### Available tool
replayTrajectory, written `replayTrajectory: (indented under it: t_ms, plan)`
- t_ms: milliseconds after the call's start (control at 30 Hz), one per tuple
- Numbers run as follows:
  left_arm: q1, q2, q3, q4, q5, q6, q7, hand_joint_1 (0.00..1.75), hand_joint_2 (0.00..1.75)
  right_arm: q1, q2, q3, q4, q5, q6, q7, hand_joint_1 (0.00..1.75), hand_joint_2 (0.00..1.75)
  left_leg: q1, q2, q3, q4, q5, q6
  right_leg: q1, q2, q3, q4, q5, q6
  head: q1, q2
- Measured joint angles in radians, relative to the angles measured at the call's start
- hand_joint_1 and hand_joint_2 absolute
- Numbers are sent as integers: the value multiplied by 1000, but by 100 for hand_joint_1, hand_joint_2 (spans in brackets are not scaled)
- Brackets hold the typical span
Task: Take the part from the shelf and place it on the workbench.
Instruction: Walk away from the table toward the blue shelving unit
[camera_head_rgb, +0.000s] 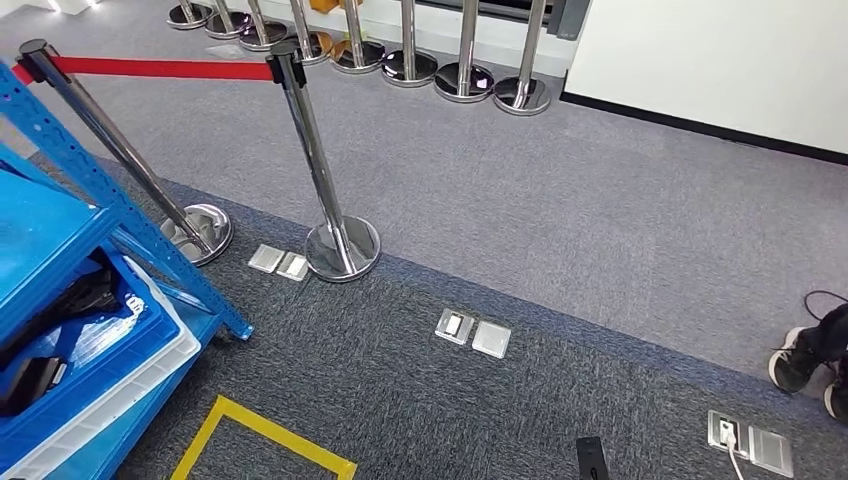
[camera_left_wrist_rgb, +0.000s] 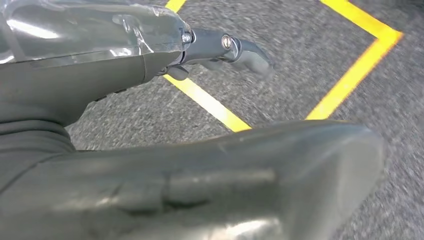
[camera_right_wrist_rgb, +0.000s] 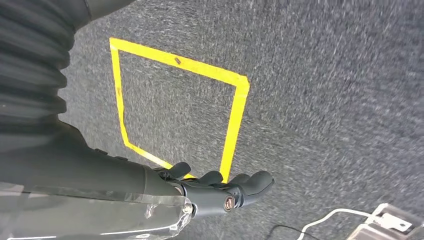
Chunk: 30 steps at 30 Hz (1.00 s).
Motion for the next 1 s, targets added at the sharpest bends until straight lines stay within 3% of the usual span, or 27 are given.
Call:
replayTrajectory:
  t_ms: [33,100,167,200,233,267,300,367,400,467,533,600,667,733,767,800,833,900,967,1000]
  plan:
    - [1,0,0,0,0,0,1,0,0,-3,-1,0,4,2,0,-1,0,175,2,-8,3,-7,3,4,-2,-2,4,0,-4,4,0,0]
    - [2,-1,0,0,1,0,1,0,0,-7,-3,-2,12,6,0,-4,0,175,8,-23,13,-24,9,16,-5,31,-4,32,-29,12,2,0]
    - [0,-1,0,0,1,0,1,0,0,-7,-7,-6,19,11,0,-6,0,175,10,-39,20,-32,12,25,-7,78,-56,139,-84,17,5,0]
    - [-1,-1,0,0,1,0,1,0,0,-6,-9,-8,23,12,0,-6,0,175,10,-49,20,-31,11,29,-7,88,-91,205,-109,19,6,0]
    - [-1,-1,0,0,1,0,1,0,0,-4,-12,-10,27,13,0,-6,0,175,10,-61,21,-31,10,29,-7,93,-120,252,-119,21,8,0]
    - [-1,-1,0,0,1,0,1,0,0,-3,-15,-12,30,14,0,-6,0,175,10,-74,22,-29,9,29,-8,94,-133,267,-109,23,9,0]
    - [0,-1,0,0,1,0,1,0,0,-2,-17,-13,33,15,0,-5,0,175,11,-87,23,-27,8,27,-9,96,-130,243,-80,25,10,0]
    - [0,-1,0,0,1,0,1,0,0,-3,-21,-15,38,19,0,-2,0,175,14,-110,23,-17,0,19,-16,120,-86,125,-6,29,12,0]
    - [-2,-2,0,0,1,0,1,0,0,-4,-23,-16,41,22,0,0,0,175,14,-121,20,-8,-5,13,-18,139,-66,72,16,27,13,0]
    - [-3,-2,0,0,1,0,1,0,0,-5,-24,-20,45,30,-1,6,0,175,15,-138,12,4,-10,2,-18,163,-49,28,23,20,14,0]
    - [-1,-2,0,0,1,0,1,0,0,-6,-25,-25,48,40,-1,10,0,175,17,-148,9,5,-10,-7,-15,148,-47,24,24,7,13,0]
    - [-1,-1,0,0,1,0,1,0,0,-8,-26,-28,50,51,-1,13,0,175,17,-119,-1,35,-30,-17,-16,128,-42,18,27,-5,7,0]
    - [-2,-1,0,0,0,0,0,0,0,-7,-28,-31,50,59,-1,15,0,175,17,-74,-47,137,-83,-27,-14,104,-38,15,25,-13,-1,0]
    - [-1,-1,0,0,1,0,-1,0,0,-6,-30,-34,50,65,-1,16,0,175,21,-58,-107,255,-129,-32,-10,79,-37,15,22,-18,-3,0]
    - [1,-1,0,0,3,0,-1,0,0,-6,-31,-36,51,68,-1,16,0,175,22,-55,-121,278,-128,-32,-9,67,-35,15,19,-19,-4,0]
    - [2,-1,0,0,5,1,-2,0,0,-7,-31,-38,51,71,-1,17,0,175,22,-52,-116,265,-110,-31,-9,56,-32,15,17,-18,-4,0]
    - [3,-1,0,0,7,1,-3,0,0,-8,-31,-39,51,72,-1,17,0,175,22,-46,-92,215,-76,-27,-8,46,-28,15,13,-17,-4,0]
    - [4,-1,0,0,10,2,-6,0,0,-9,-32,-41,51,74,-1,17,0,175,15,-10,-31,80,-17,-17,-6,27,-17,15,5,-11,-4,0]
    - [4,-1,0,0,11,3,-8,0,0,-11,-33,-45,52,75,-1,17,0,175,4,14,-4,14,-3,-9,-4,12,-11,14,-1,-3,-3,0]
    - [5,-1,0,0,11,4,-9,0,0,-13,-33,-46,54,75,-1,17,0,175,0,9,-3,10,-5,-6,-4,3,-7,12,-3,1,-2,0]
